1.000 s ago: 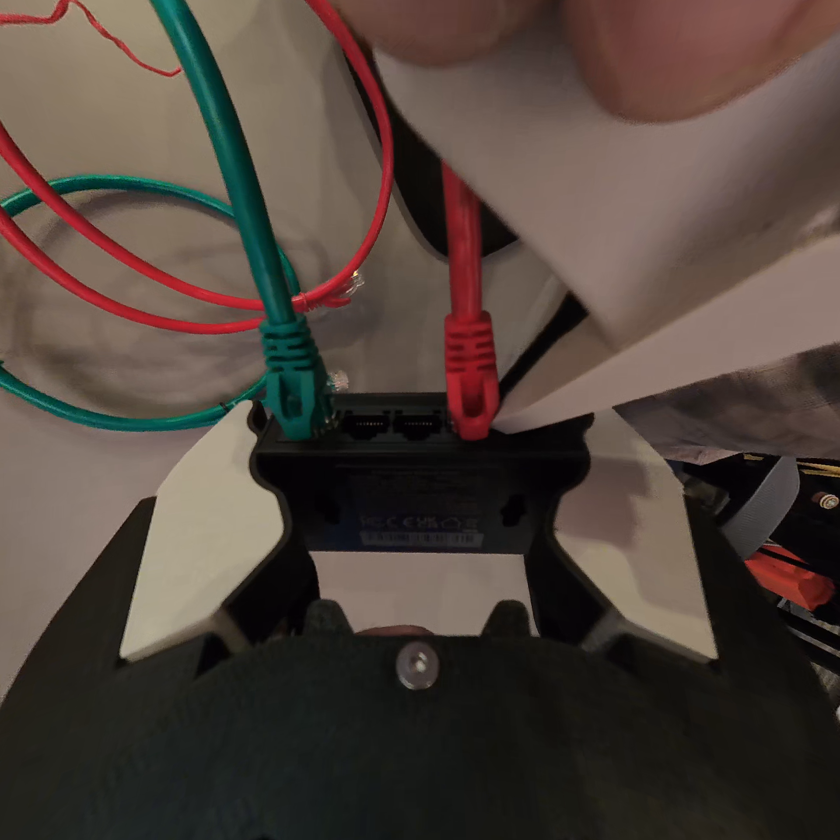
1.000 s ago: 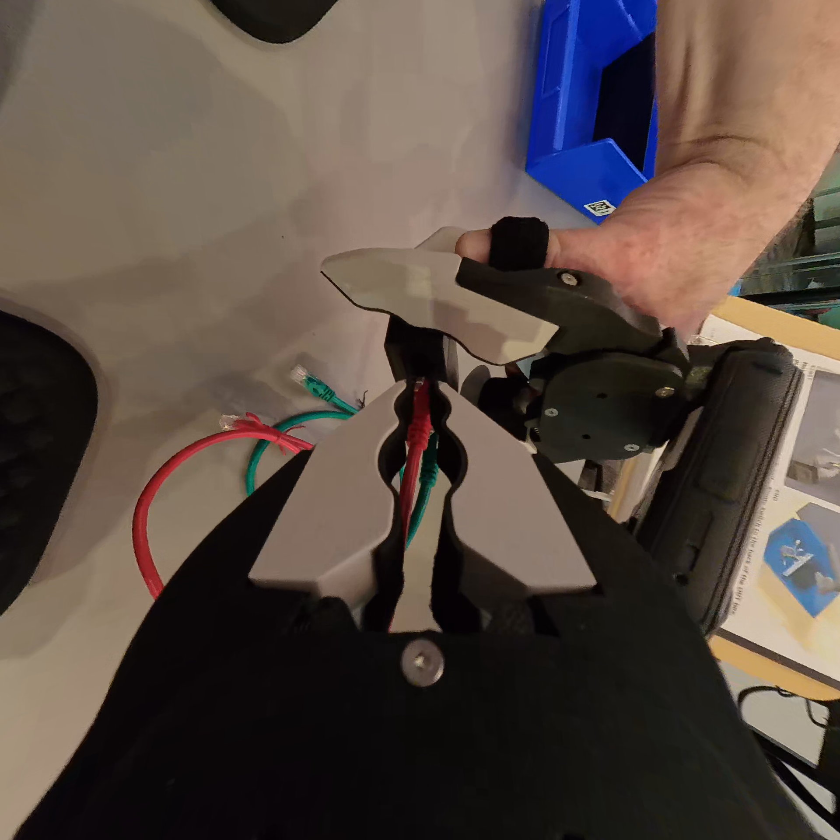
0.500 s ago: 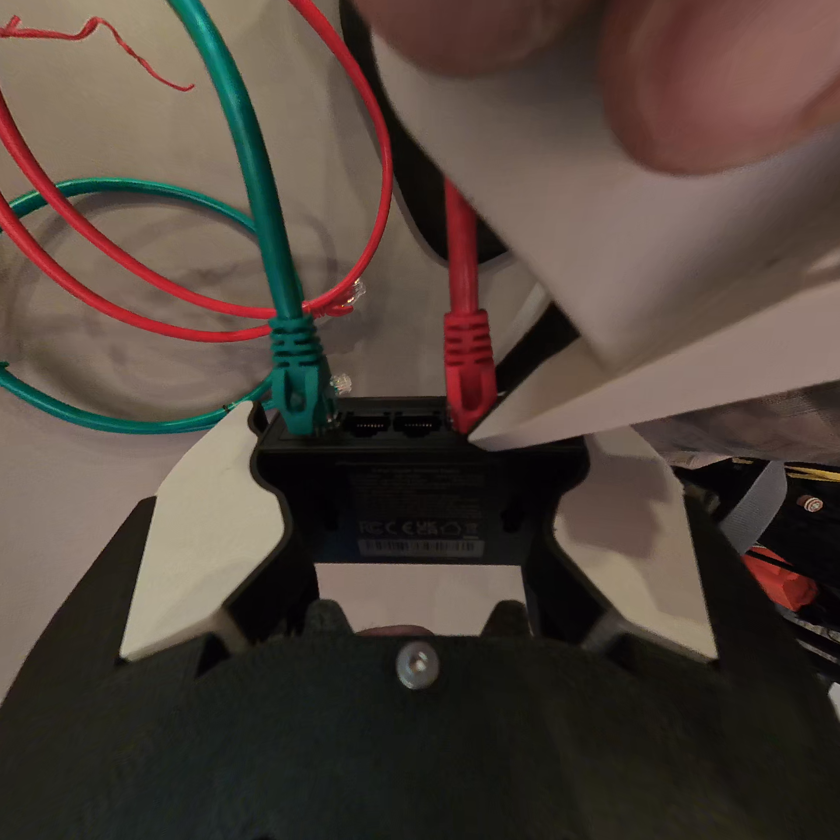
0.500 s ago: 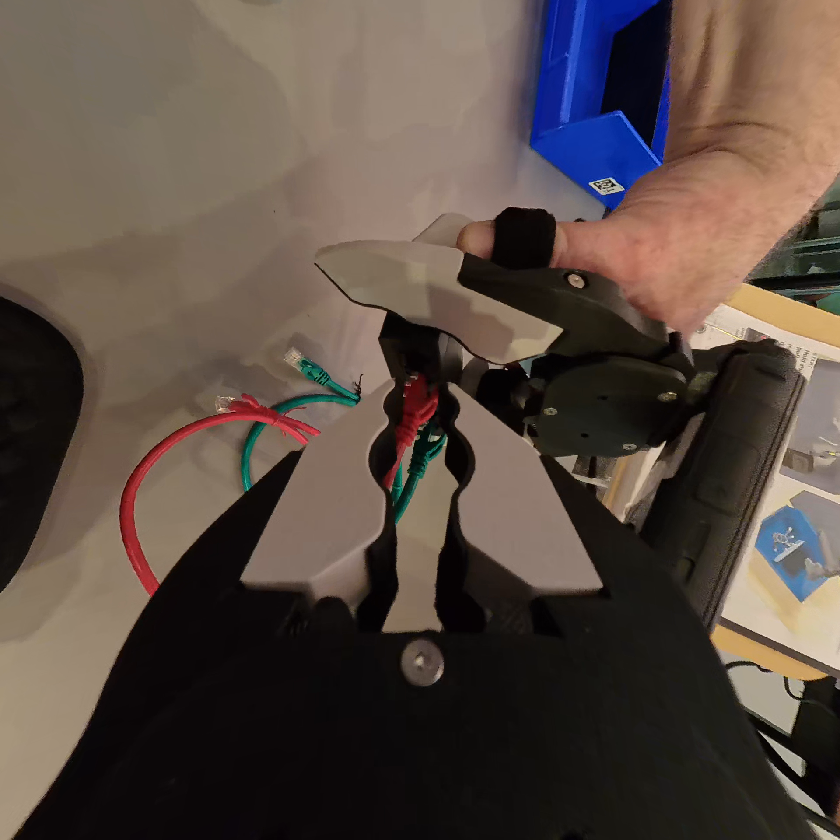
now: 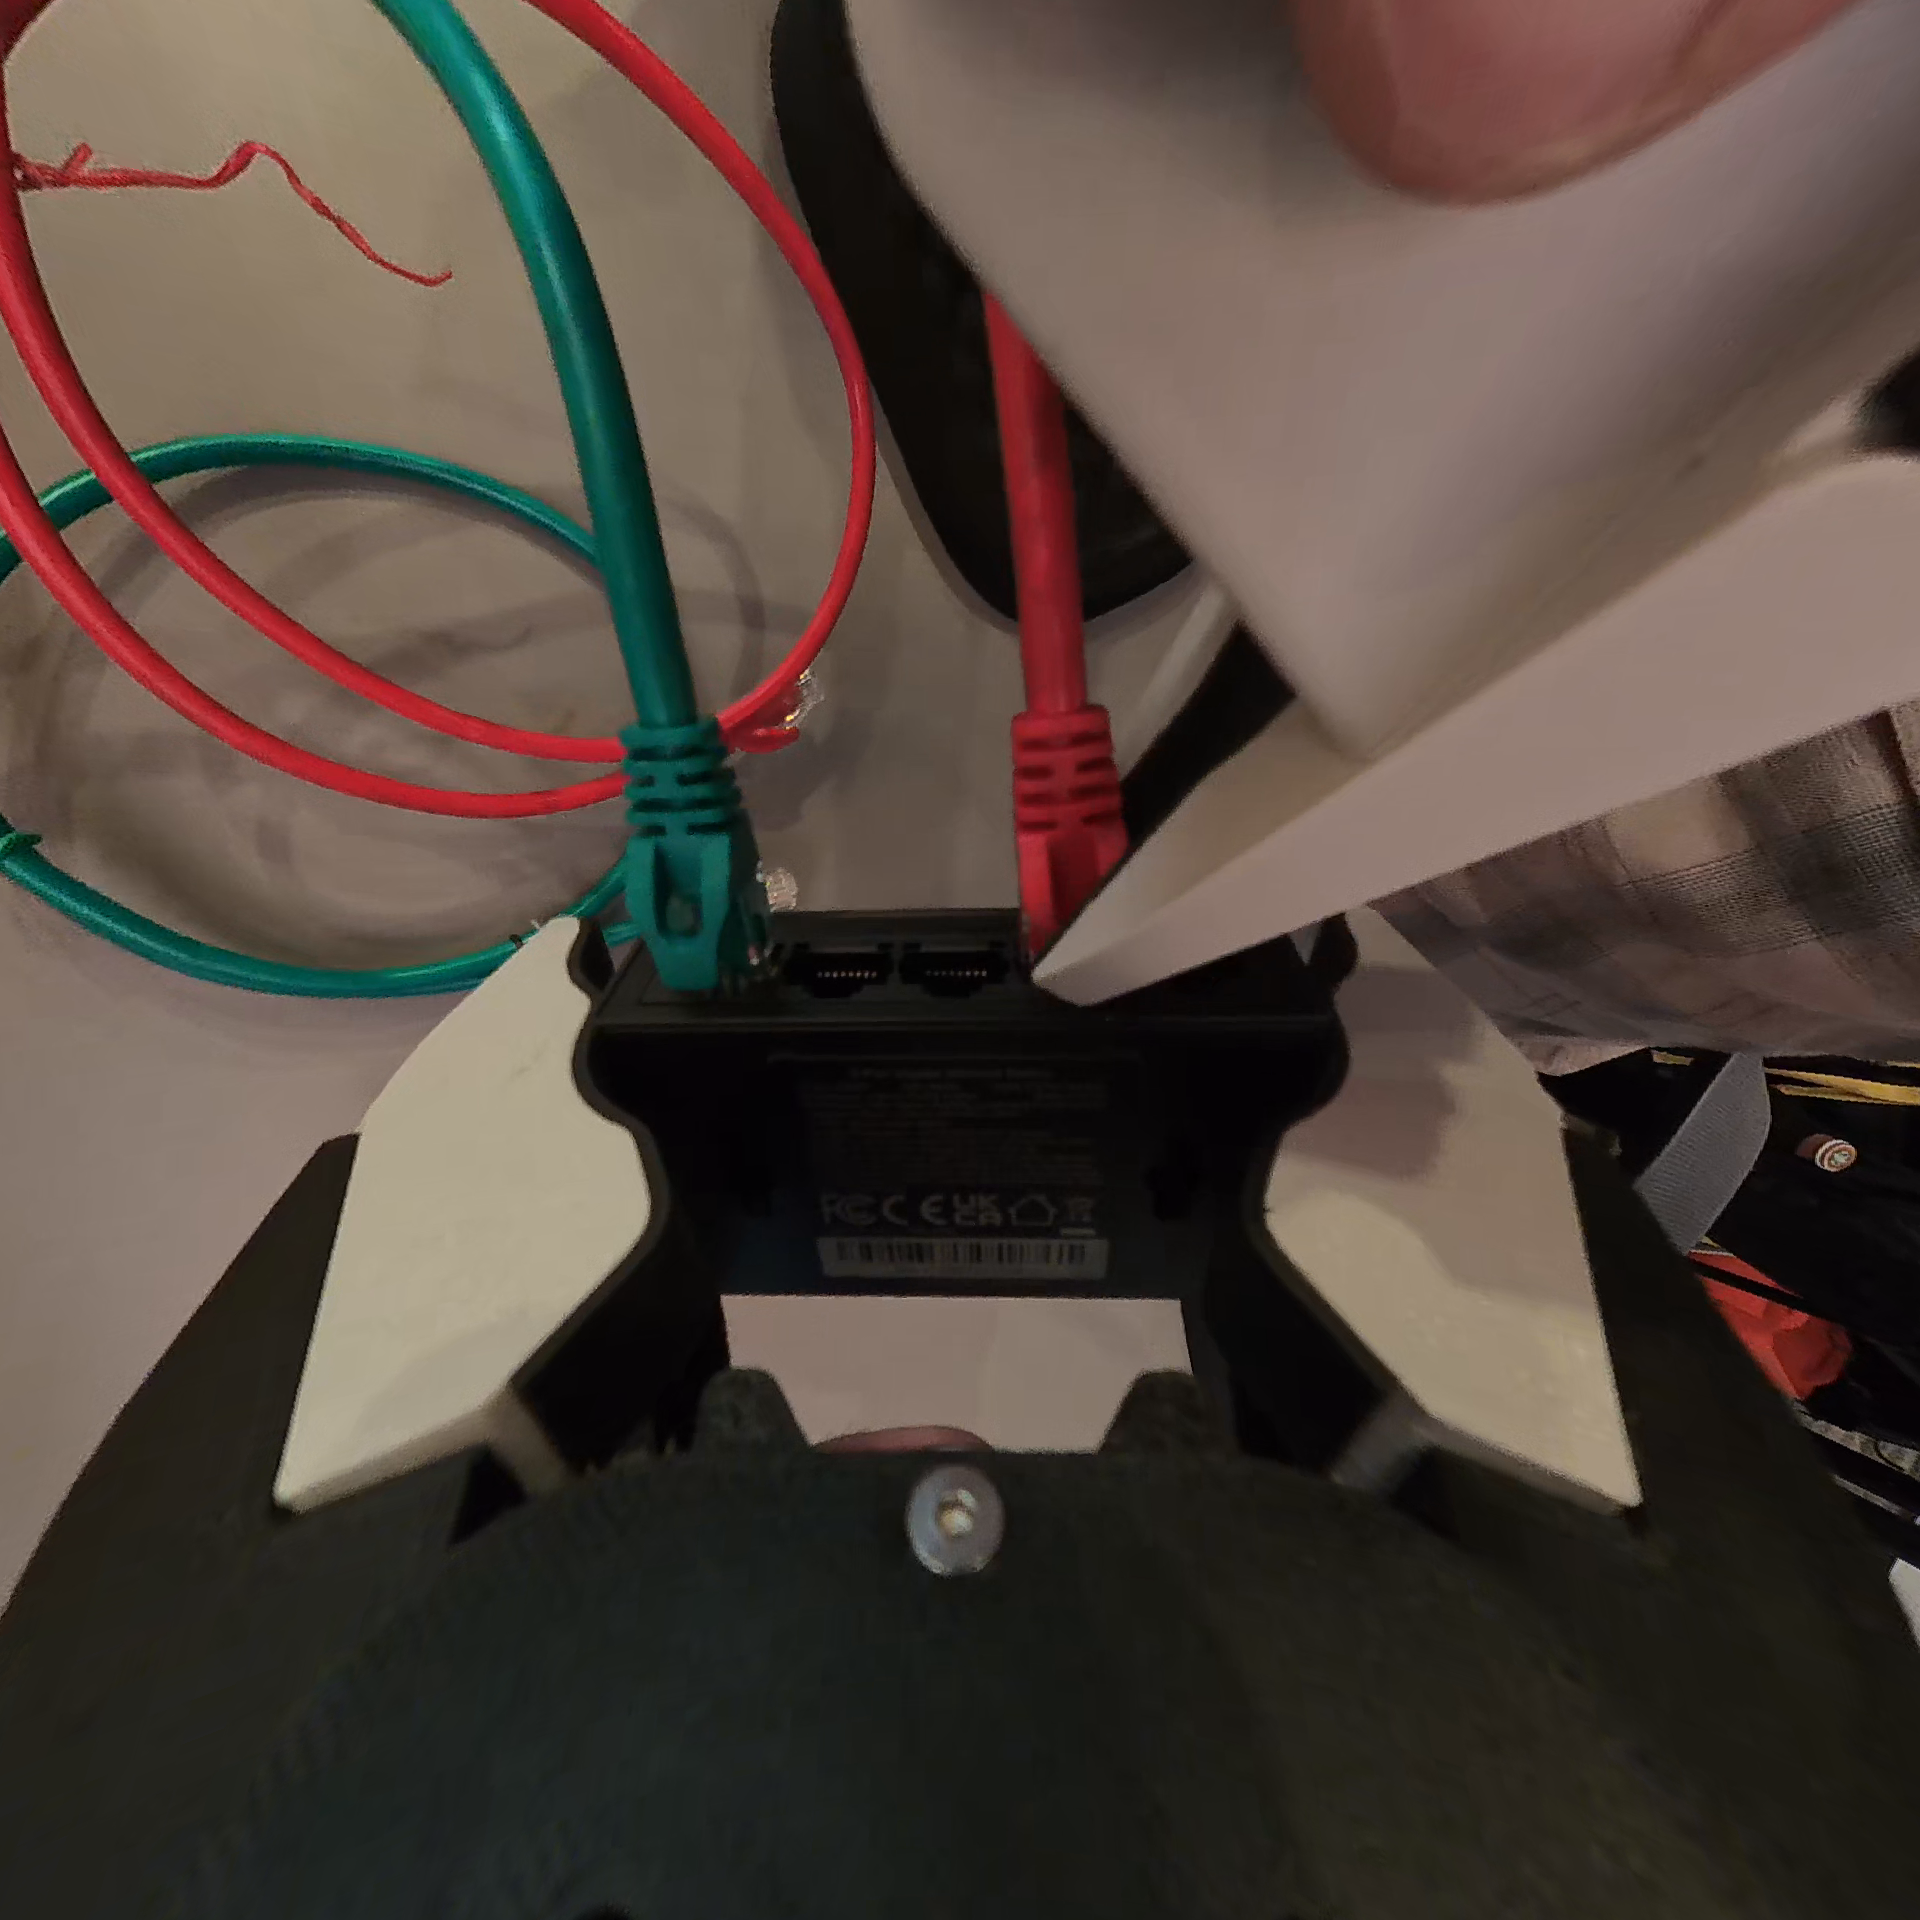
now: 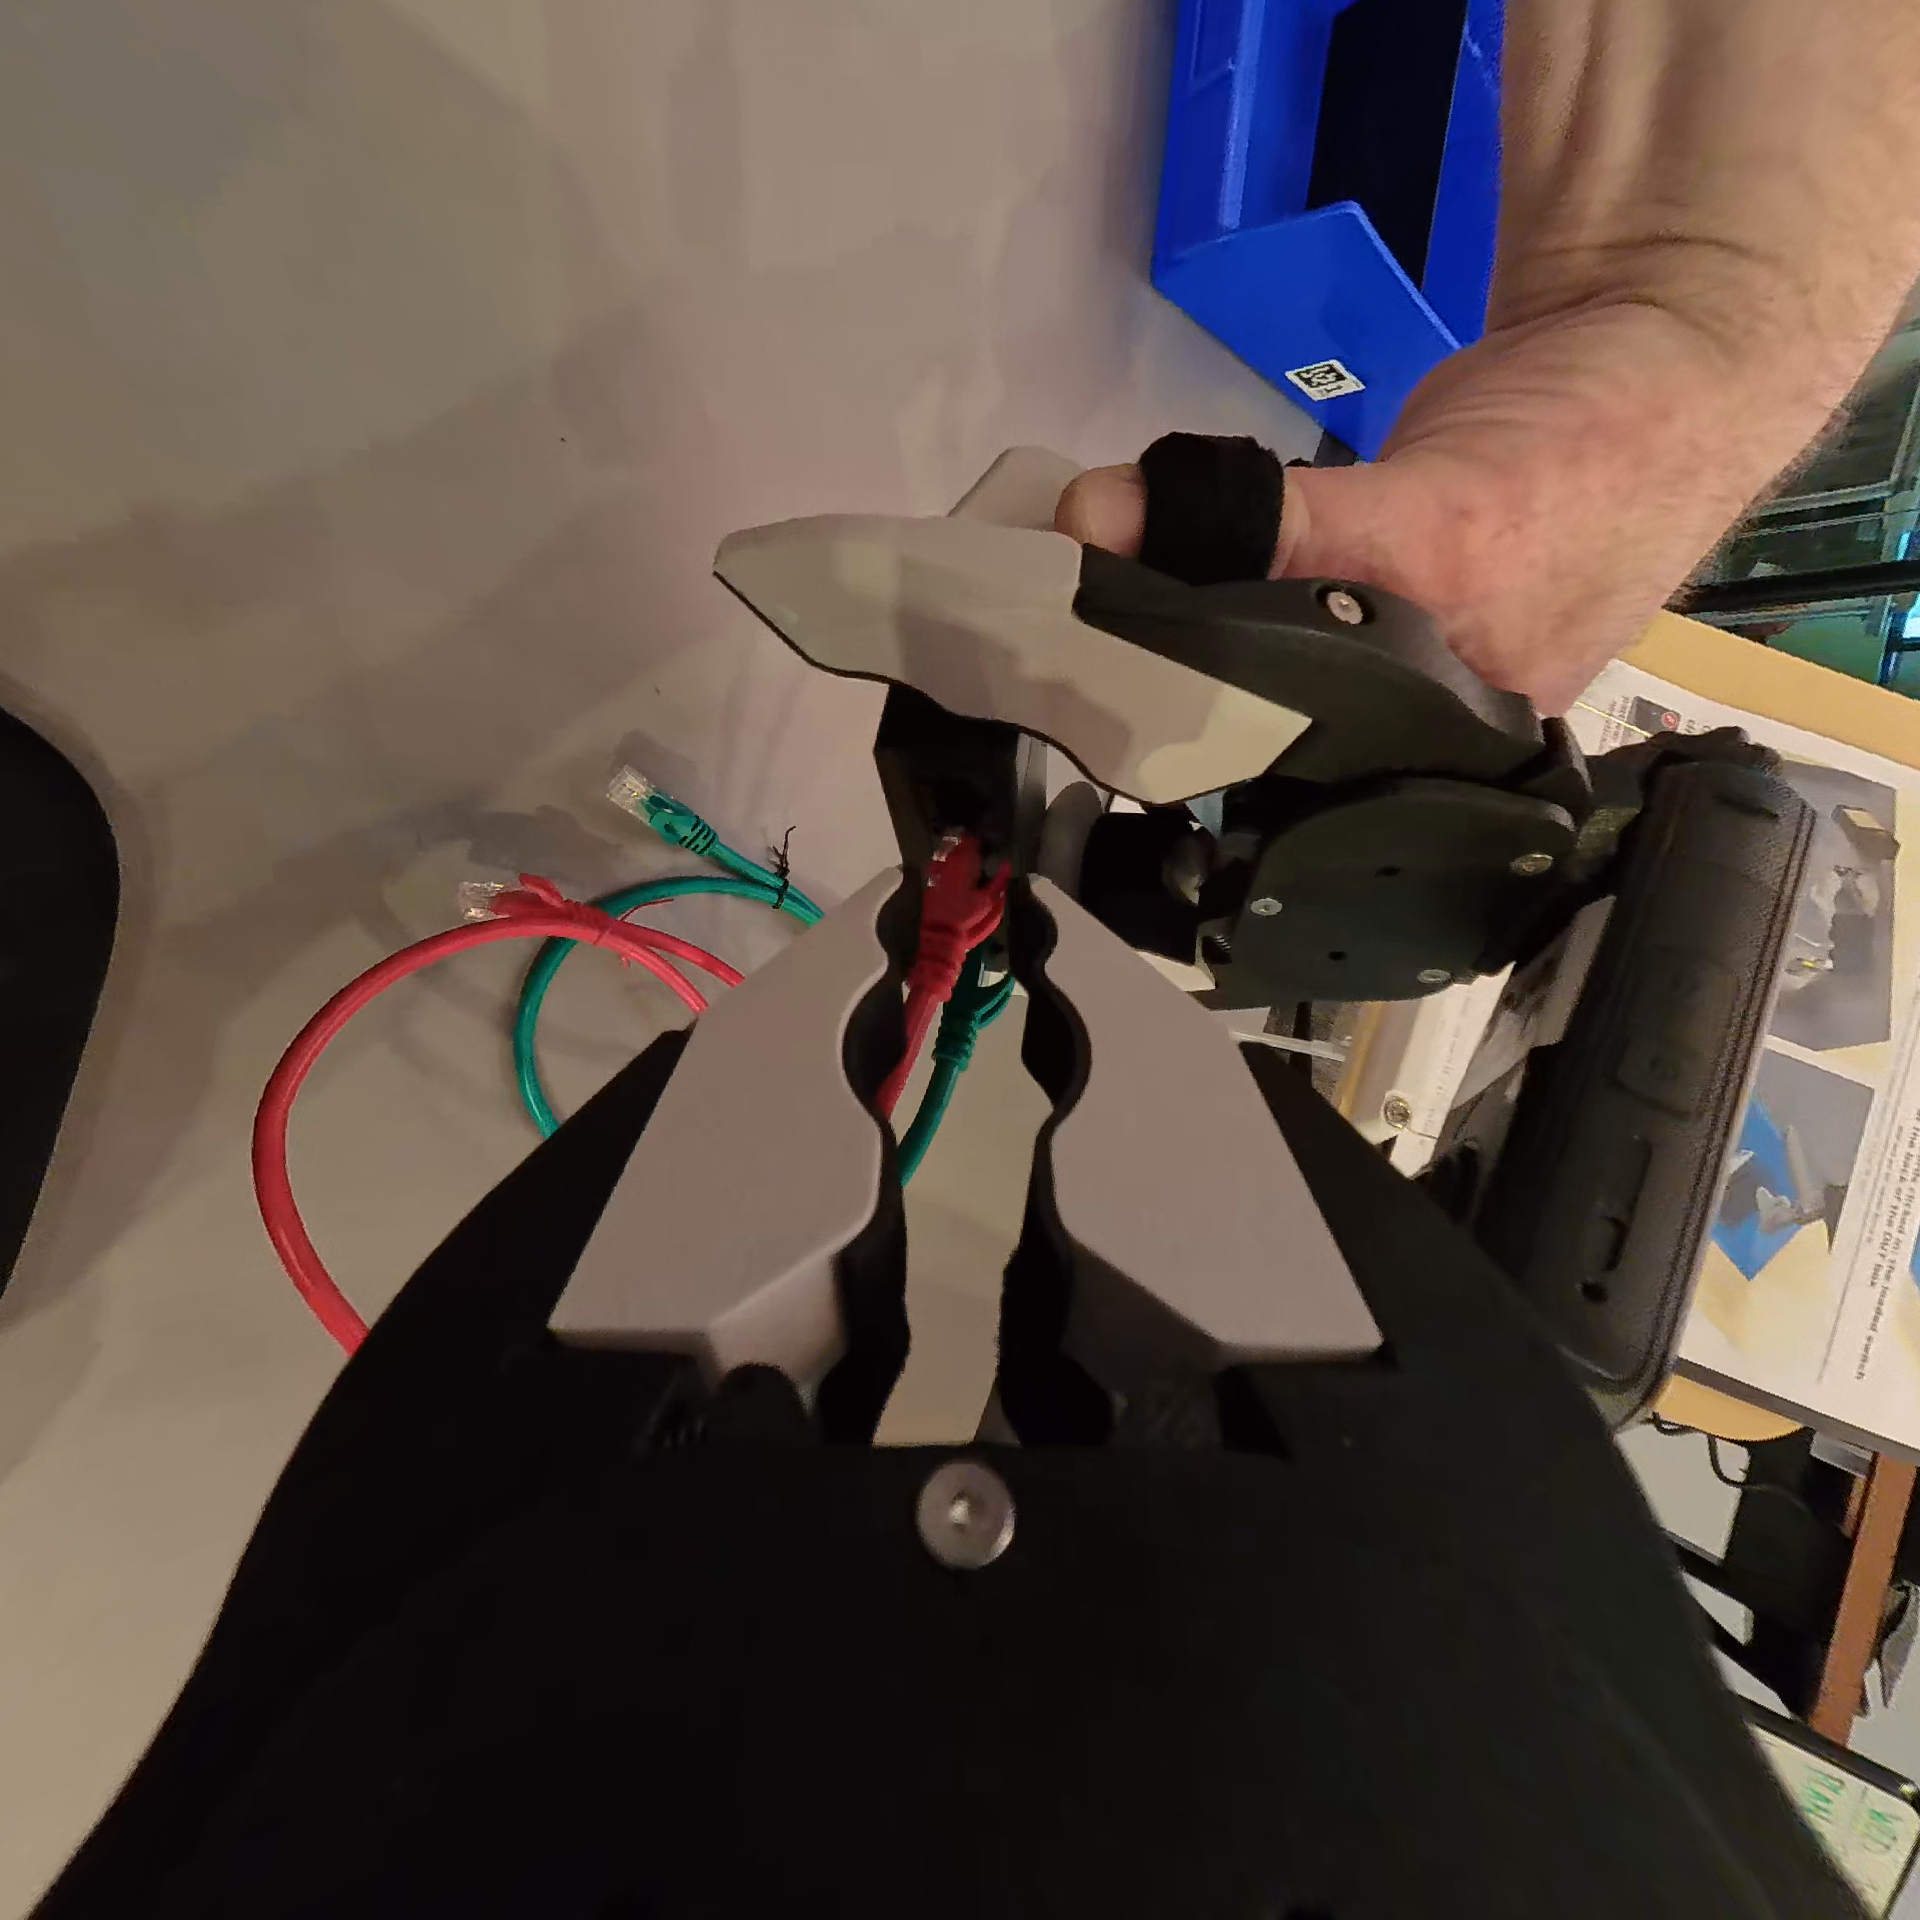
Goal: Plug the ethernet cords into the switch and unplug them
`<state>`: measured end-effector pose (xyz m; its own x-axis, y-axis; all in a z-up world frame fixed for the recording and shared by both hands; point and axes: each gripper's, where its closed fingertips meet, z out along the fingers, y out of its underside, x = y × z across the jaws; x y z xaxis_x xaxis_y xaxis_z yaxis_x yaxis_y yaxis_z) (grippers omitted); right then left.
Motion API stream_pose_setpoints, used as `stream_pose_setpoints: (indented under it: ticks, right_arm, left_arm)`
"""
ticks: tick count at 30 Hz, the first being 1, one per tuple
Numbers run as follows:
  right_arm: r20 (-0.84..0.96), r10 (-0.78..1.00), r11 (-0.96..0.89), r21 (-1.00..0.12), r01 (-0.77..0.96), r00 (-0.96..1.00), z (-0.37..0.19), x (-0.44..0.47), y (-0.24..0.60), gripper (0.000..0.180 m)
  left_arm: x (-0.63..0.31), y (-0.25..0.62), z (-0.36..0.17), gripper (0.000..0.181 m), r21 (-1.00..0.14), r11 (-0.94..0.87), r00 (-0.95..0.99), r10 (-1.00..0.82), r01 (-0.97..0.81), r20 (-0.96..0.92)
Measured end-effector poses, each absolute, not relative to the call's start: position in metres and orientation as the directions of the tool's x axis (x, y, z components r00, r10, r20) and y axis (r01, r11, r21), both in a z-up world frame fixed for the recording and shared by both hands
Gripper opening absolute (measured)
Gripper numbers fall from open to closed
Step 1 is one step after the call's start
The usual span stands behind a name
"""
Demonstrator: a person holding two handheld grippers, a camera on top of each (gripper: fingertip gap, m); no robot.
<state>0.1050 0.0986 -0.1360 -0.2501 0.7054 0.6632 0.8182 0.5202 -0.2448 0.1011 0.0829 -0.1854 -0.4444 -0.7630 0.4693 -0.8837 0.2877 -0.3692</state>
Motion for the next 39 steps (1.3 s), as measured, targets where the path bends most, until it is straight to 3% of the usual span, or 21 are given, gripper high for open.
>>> stream_pose_setpoints:
  ticks: [7,17,23,26,28,31,39]
  right_arm:
    - [0.651,0.719,0.518,-0.268,0.812,-0.244,-0.136,0.104,0.098,0.013]
    - [0.624,0.717,0.537,-0.21,0.817,-0.312,-0.145,0.107,0.094,0.01]
    - [0.673,0.69,0.508,-0.189,0.84,-0.266,-0.136,0.113,0.1,0.01]
    - [0.672,0.692,0.5,-0.185,0.846,-0.262,-0.132,0.122,0.093,0.01]
    - [0.697,0.677,0.474,-0.169,0.864,-0.235,-0.131,0.133,0.102,0.01]
    - [0.682,0.708,0.456,-0.248,0.855,-0.181,-0.122,0.141,0.098,0.01]
    - [0.713,0.7,0.363,-0.406,0.839,0.042,-0.051,0.196,0.098,0.01]
  left_arm:
    - [0.1,0.084,-0.185,0.123,-0.355,0.309,-0.451,-0.77,-0.882,0.451]
    - [0.1,0.086,-0.194,0.123,-0.306,0.364,-0.467,-0.78,-0.88,0.416]
    - [0.106,0.09,-0.184,0.123,-0.352,0.327,-0.461,-0.78,-0.877,0.423]
    - [0.087,0.11,-0.201,0.124,-0.264,0.338,-0.42,-0.818,-0.904,0.393]
    - [0.088,0.096,-0.193,0.123,-0.349,0.268,-0.414,-0.785,-0.898,0.46]
    - [0.079,0.101,-0.205,0.123,-0.304,0.31,-0.416,-0.817,-0.901,0.4]
    - [0.059,0.126,-0.191,0.123,-0.505,0.149,-0.332,-0.896,-0.85,0.294]
